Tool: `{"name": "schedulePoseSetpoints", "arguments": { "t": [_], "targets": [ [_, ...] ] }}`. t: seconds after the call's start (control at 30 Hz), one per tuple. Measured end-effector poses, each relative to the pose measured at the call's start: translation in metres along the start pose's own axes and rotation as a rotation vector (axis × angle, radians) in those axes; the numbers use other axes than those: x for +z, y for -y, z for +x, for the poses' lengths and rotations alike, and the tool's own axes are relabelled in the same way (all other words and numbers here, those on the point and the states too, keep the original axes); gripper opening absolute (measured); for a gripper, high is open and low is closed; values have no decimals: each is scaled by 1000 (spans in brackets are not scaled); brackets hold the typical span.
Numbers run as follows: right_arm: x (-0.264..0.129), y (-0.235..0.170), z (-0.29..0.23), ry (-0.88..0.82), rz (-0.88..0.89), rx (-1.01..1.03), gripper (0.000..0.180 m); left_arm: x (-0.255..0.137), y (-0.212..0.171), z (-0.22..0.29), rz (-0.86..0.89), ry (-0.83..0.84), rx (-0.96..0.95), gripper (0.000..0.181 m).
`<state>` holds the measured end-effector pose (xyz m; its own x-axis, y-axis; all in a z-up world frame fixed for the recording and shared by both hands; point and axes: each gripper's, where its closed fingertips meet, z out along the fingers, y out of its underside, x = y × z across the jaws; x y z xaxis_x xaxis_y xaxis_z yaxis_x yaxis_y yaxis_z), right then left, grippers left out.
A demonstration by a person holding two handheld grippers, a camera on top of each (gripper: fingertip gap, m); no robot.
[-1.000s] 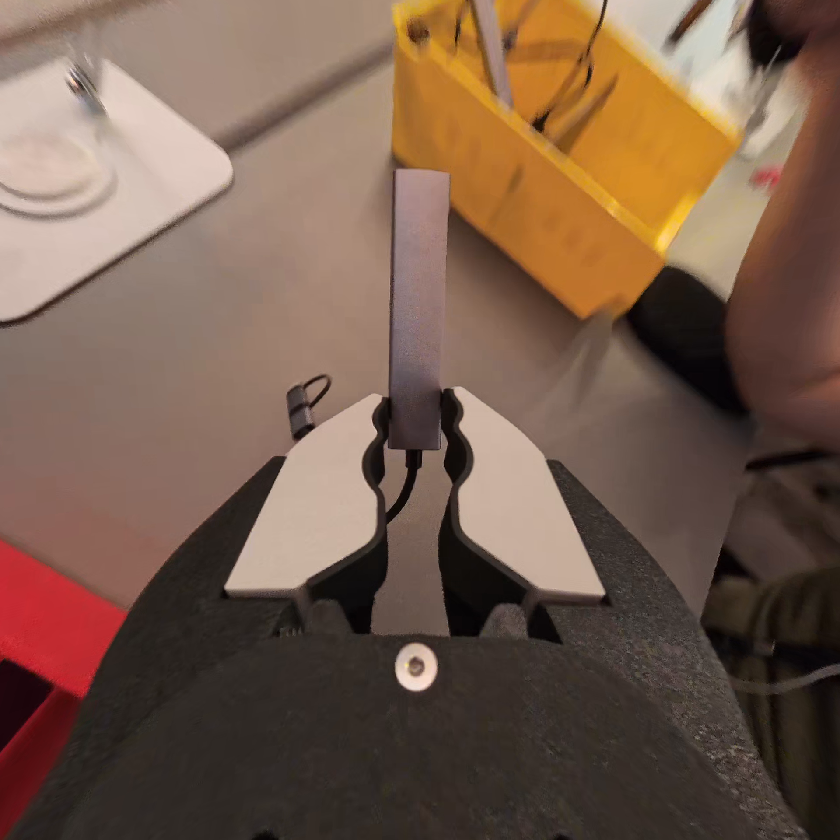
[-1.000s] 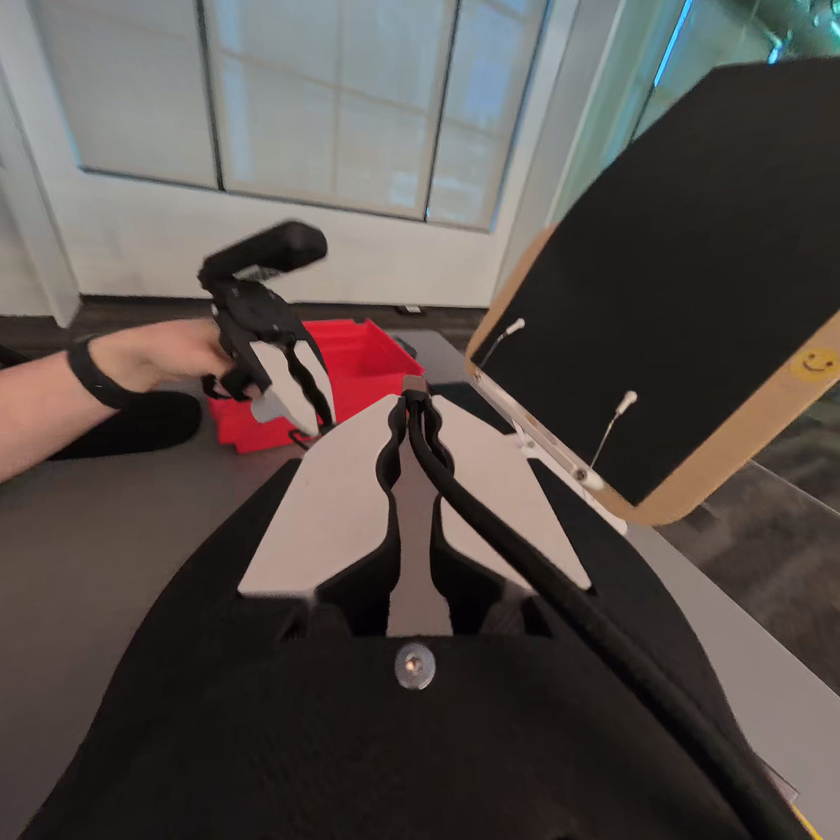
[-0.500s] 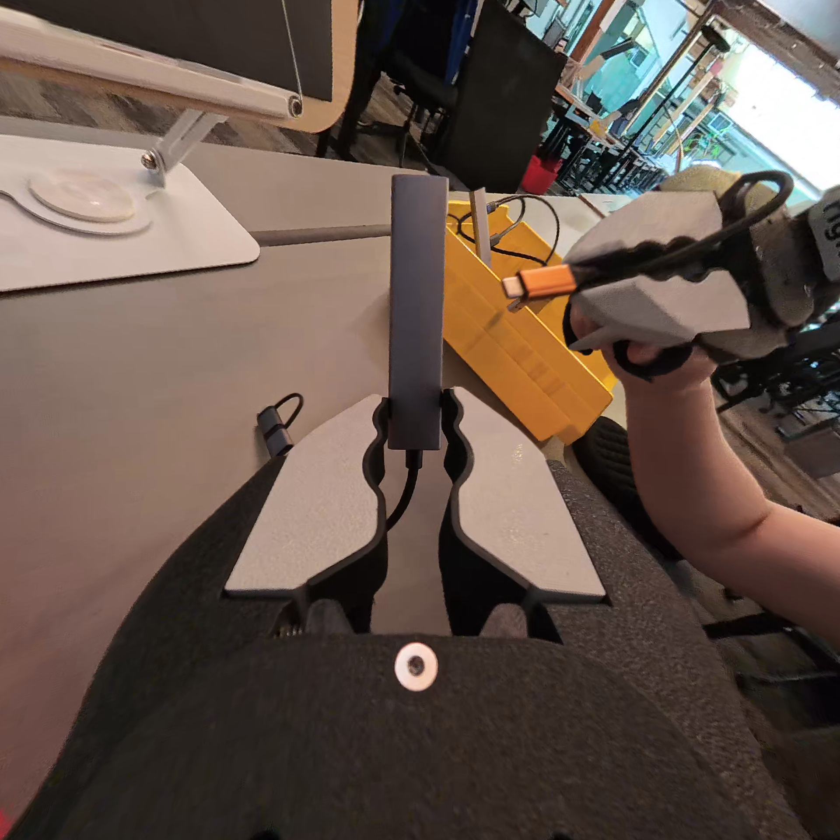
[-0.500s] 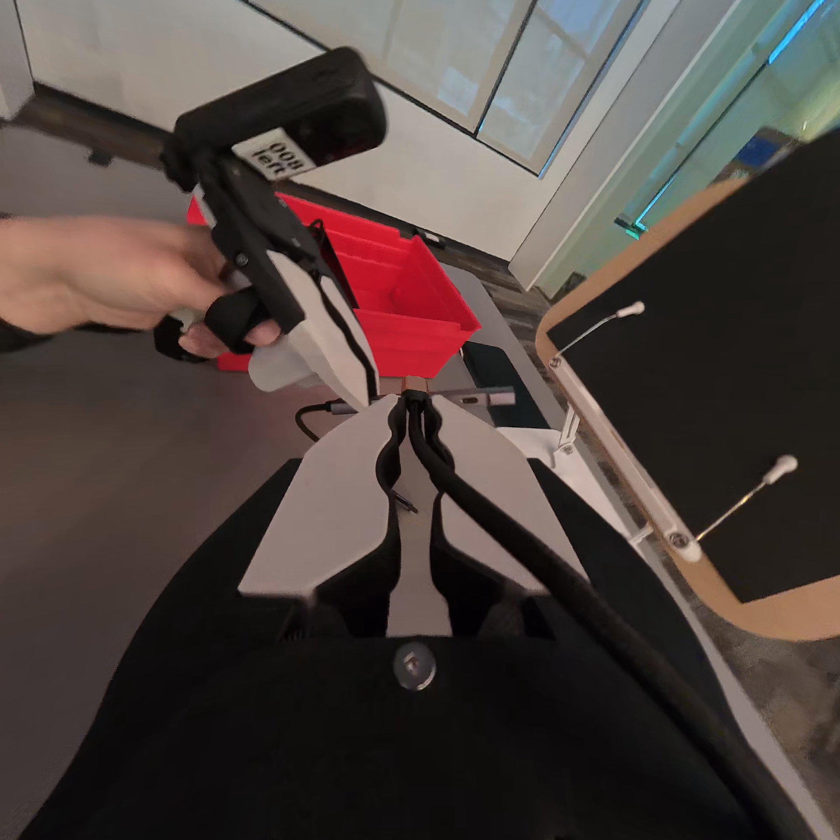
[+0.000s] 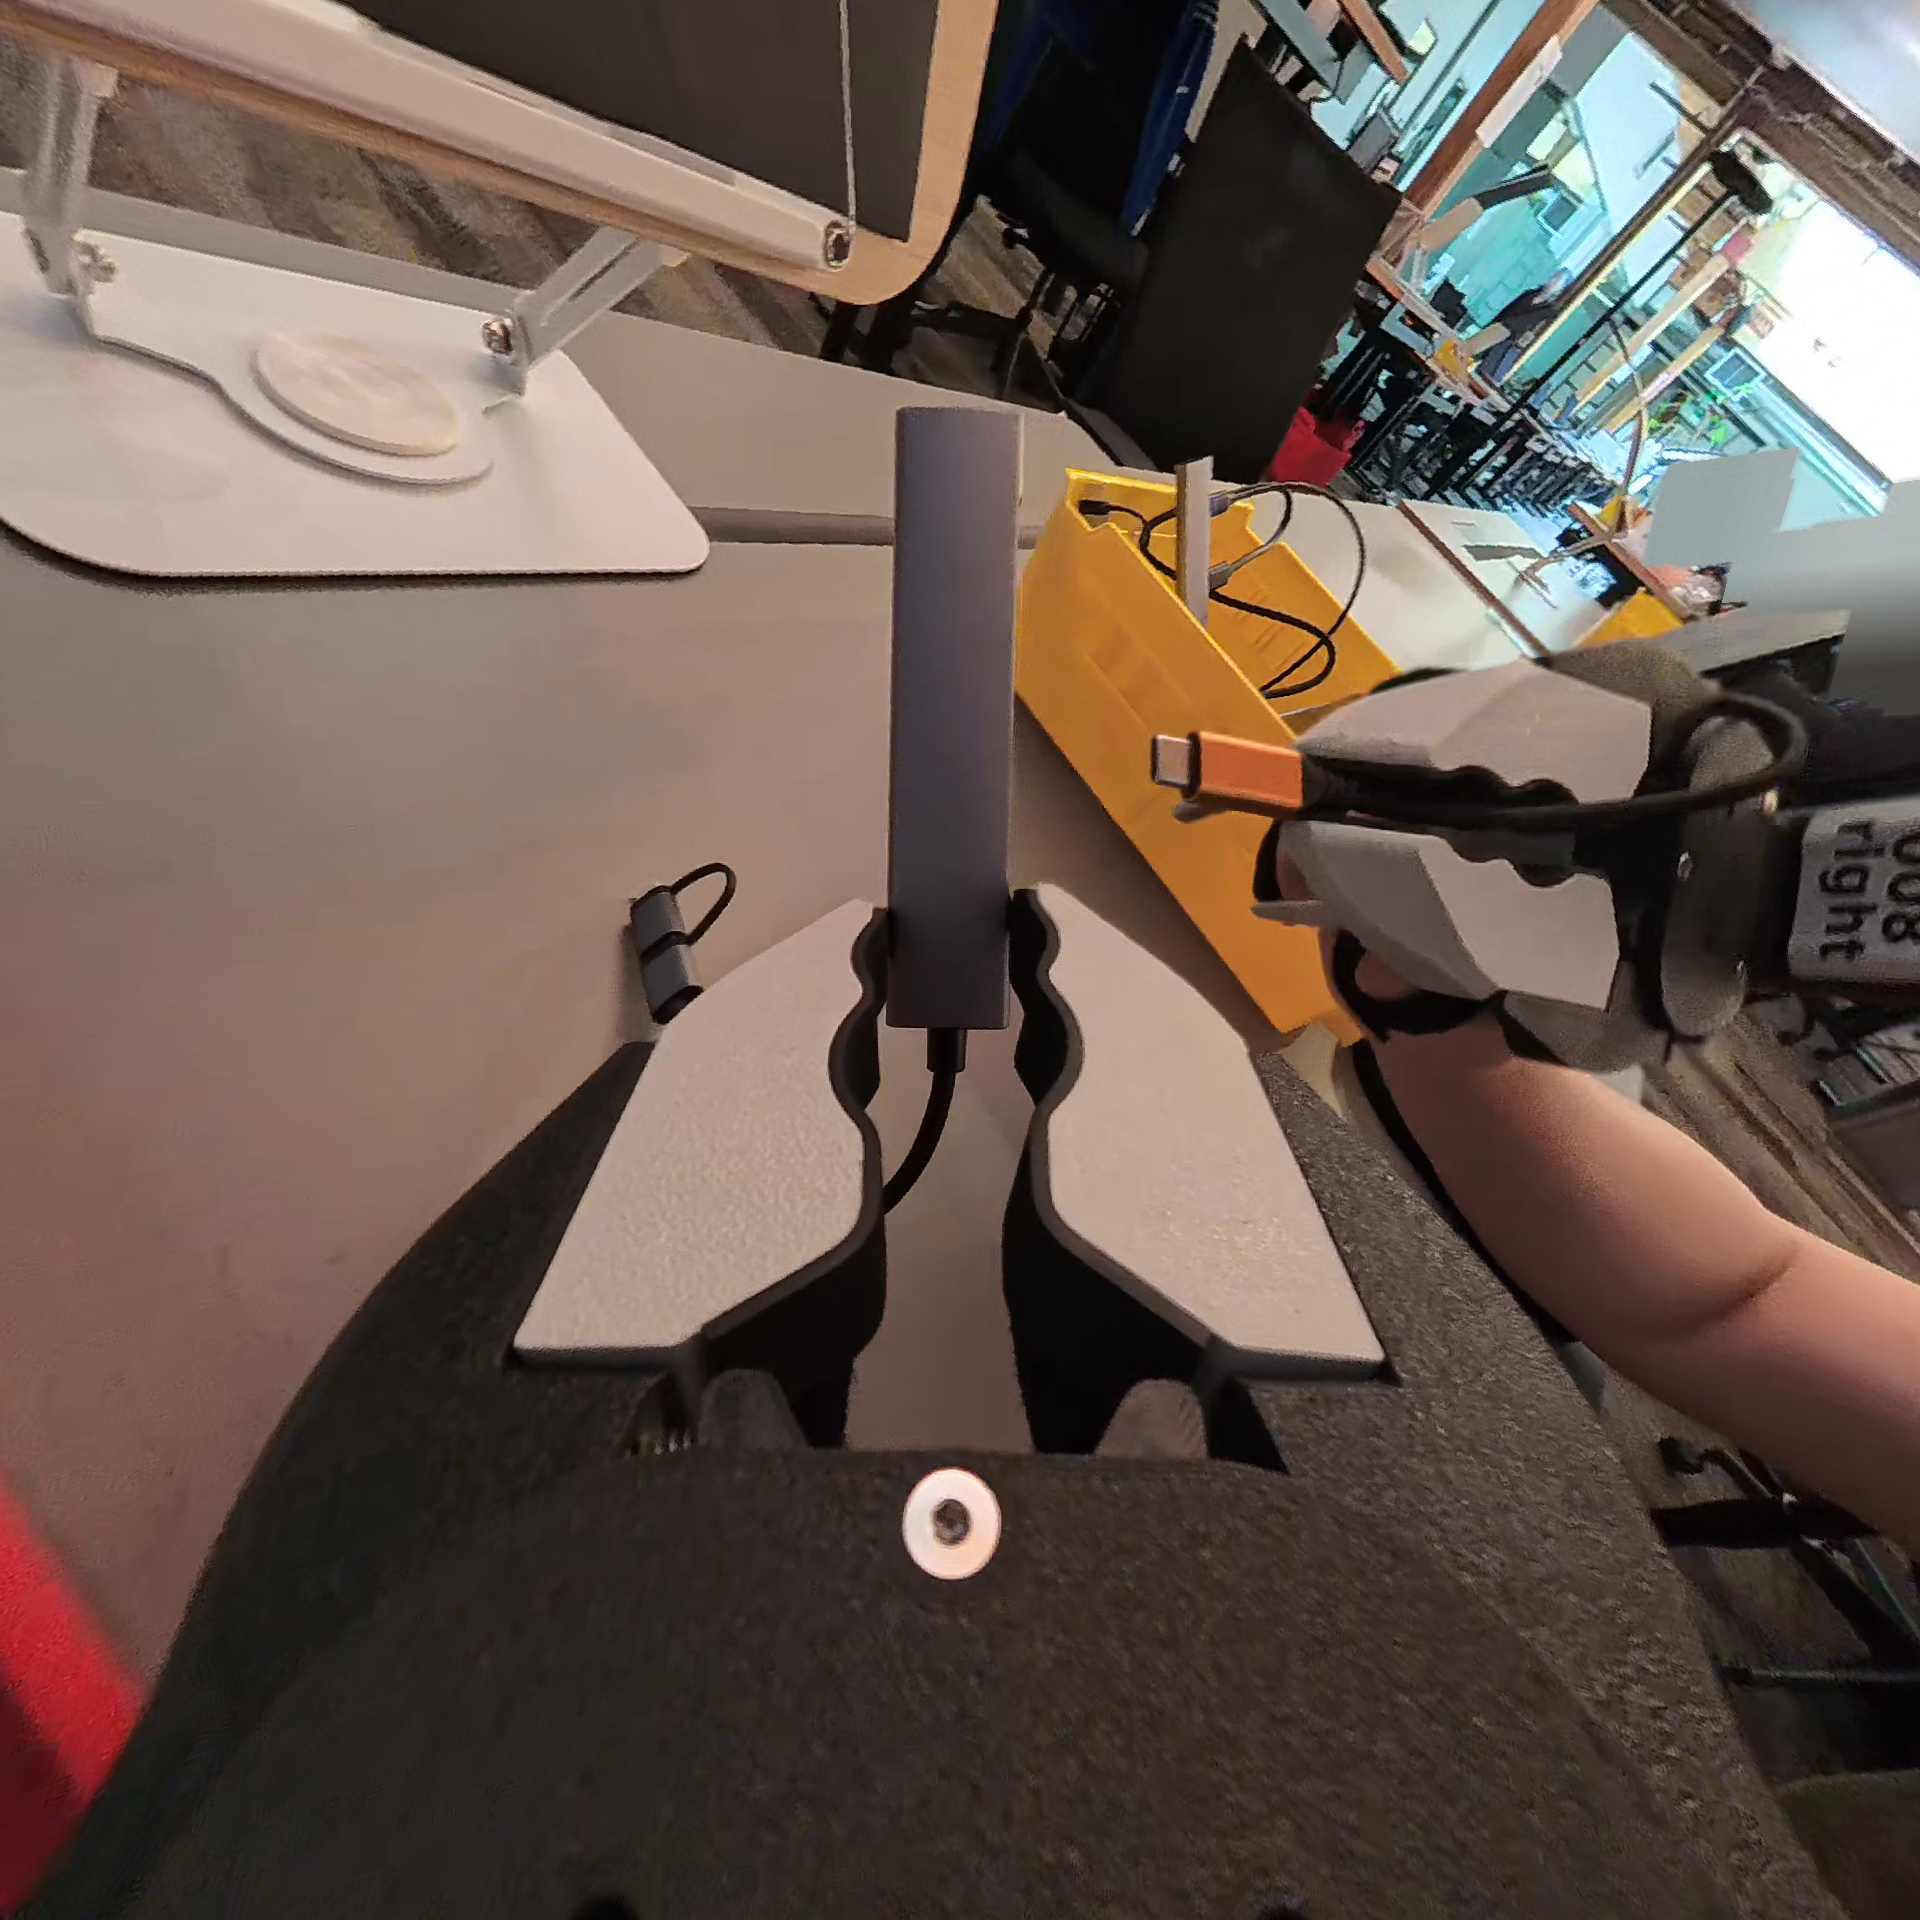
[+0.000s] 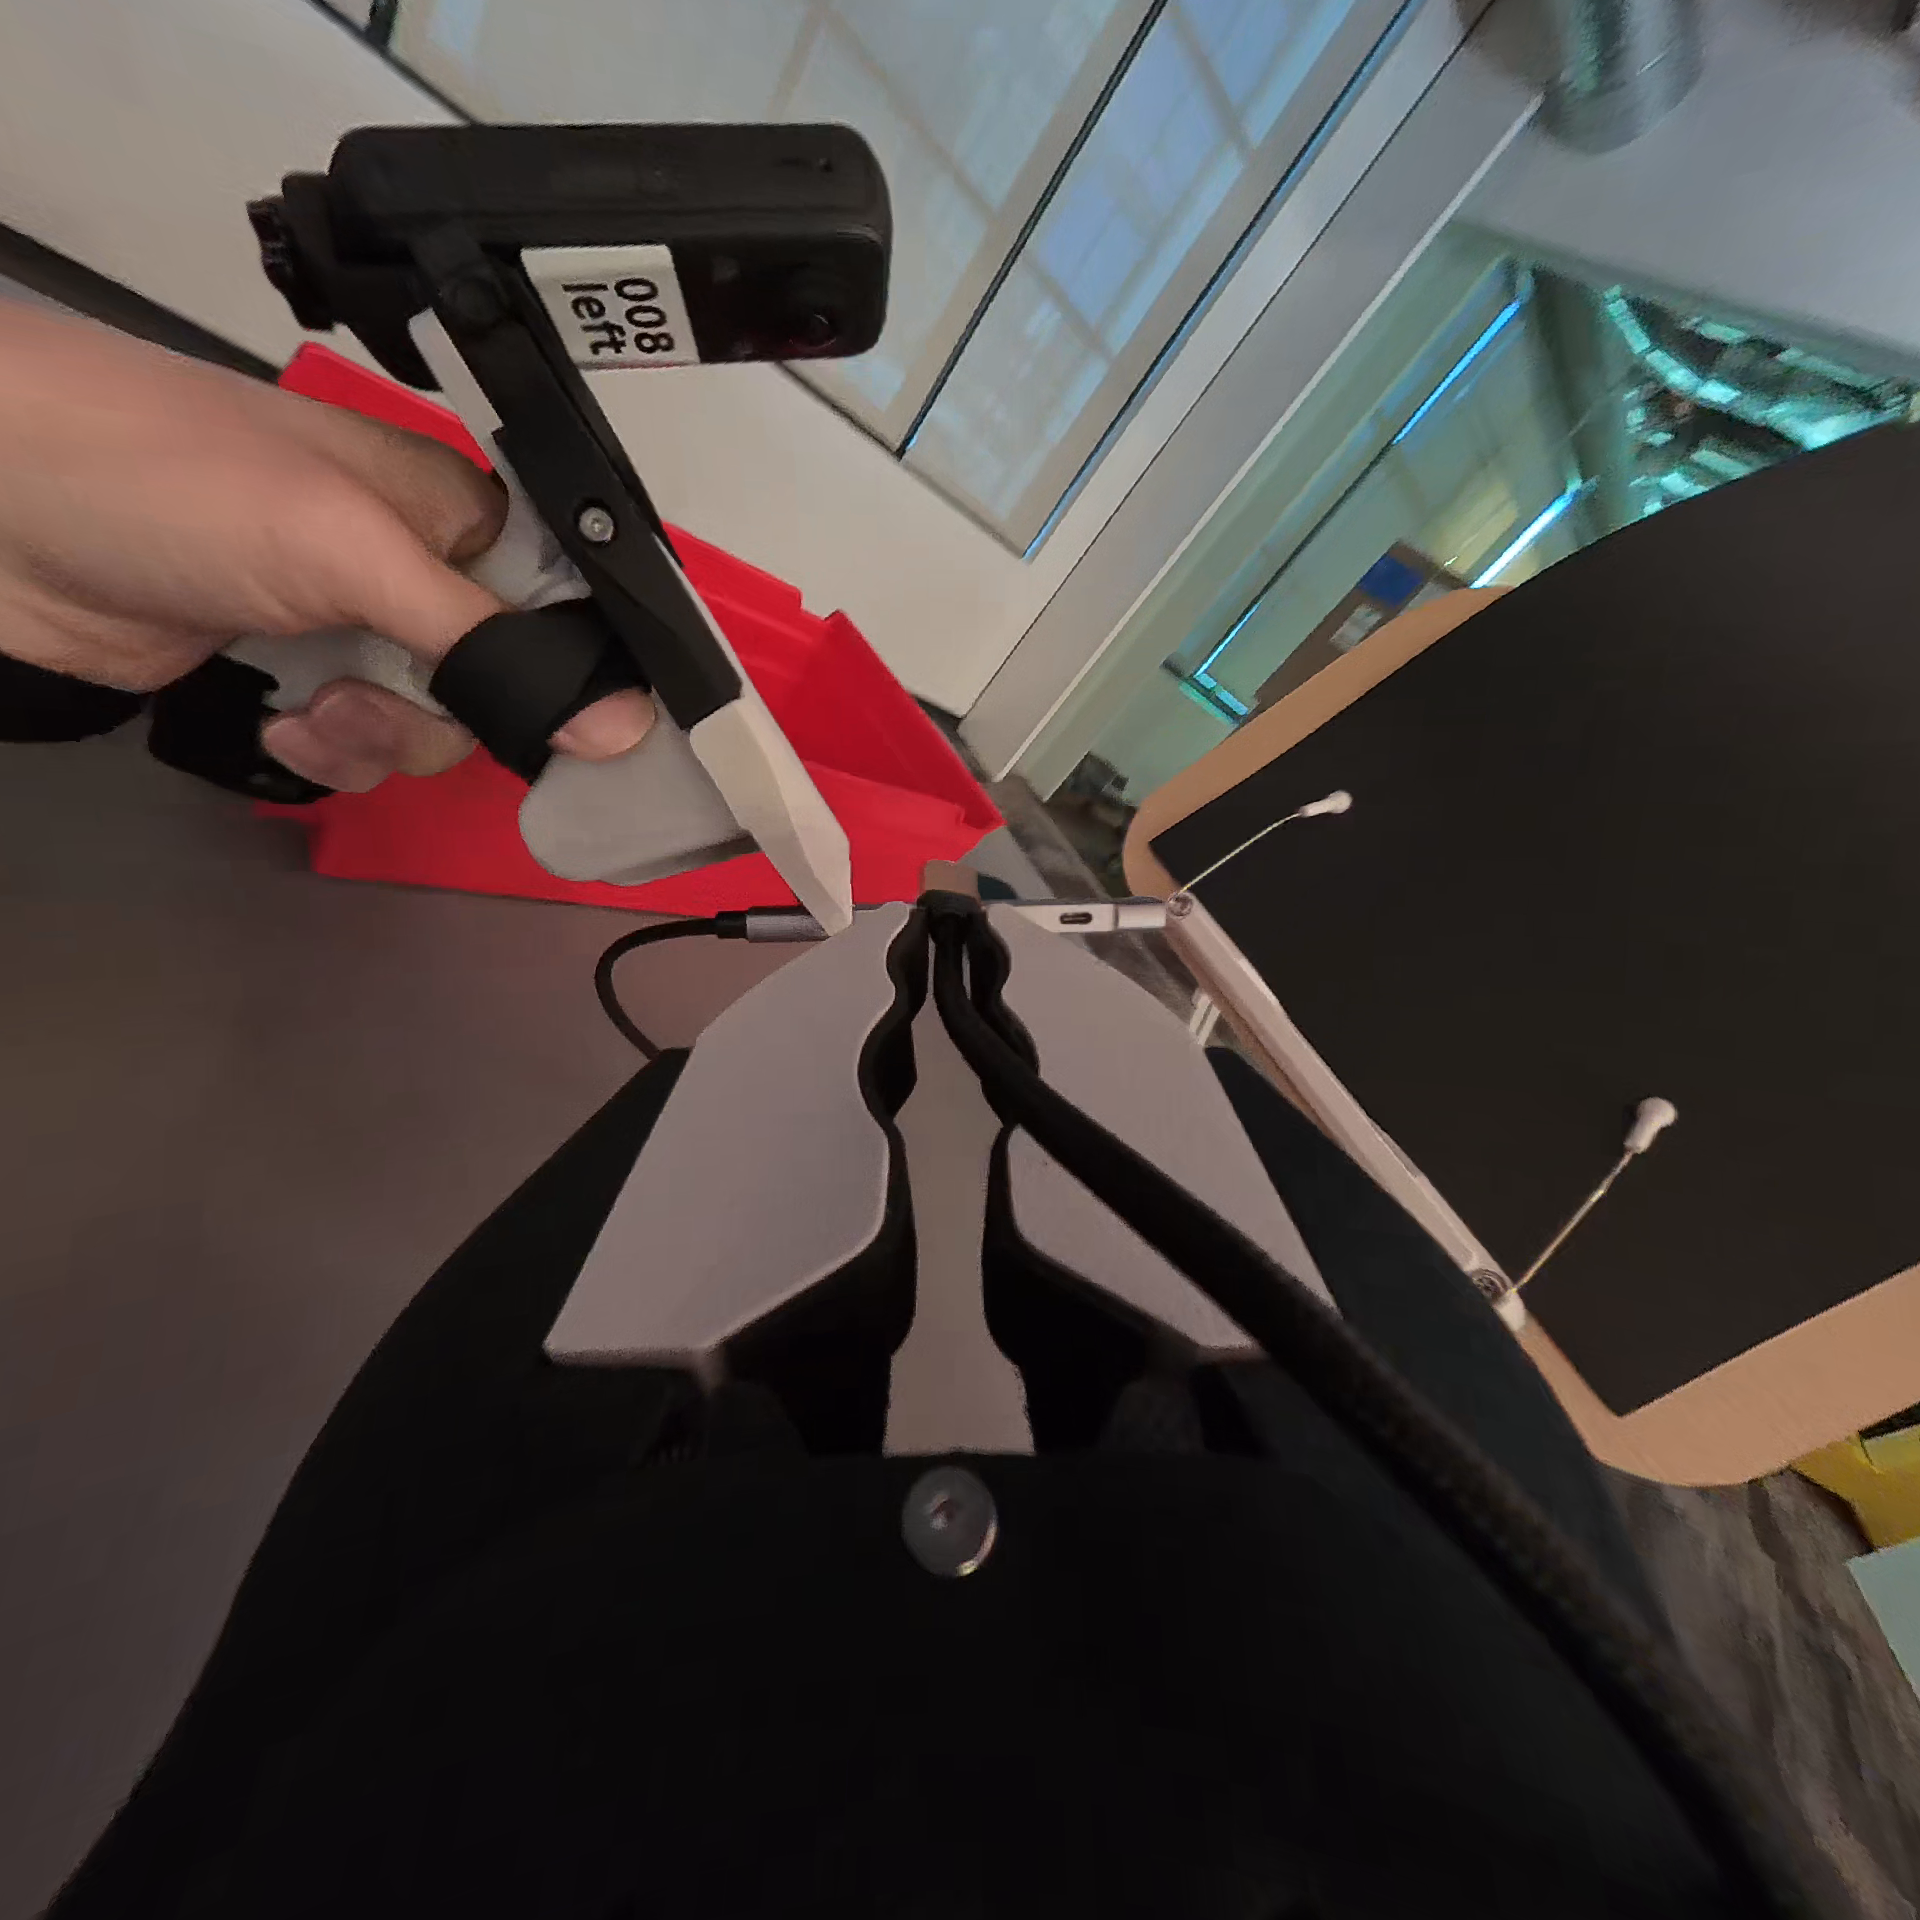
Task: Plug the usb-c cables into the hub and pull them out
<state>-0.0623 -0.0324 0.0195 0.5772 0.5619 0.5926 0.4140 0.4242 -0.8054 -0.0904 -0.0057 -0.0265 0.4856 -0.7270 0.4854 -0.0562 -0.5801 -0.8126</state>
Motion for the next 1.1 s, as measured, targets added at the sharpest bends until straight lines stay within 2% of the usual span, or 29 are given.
{"name": "schedulePoseSetpoints", "arguments": {
  "t": [0.17, 0.77, 0.97, 1.1],
  "targets": [
    [10, -22, -15, 4, -49, -16, 8, -5, -1, -3, -12, 10, -1, 22],
    [7, -23, -11, 62, -38, 1, 8, -3, -9, 4, -76, -8, 84, 22],
    [8, -26, -16, 103, -46, 29, 8, -6, -14, 2, -126, 82, 226, 22],
    [11, -27, -18, 70, -56, 29, 8, -5, -16, -1, -158, 154, 297, 22]
  ]
}}
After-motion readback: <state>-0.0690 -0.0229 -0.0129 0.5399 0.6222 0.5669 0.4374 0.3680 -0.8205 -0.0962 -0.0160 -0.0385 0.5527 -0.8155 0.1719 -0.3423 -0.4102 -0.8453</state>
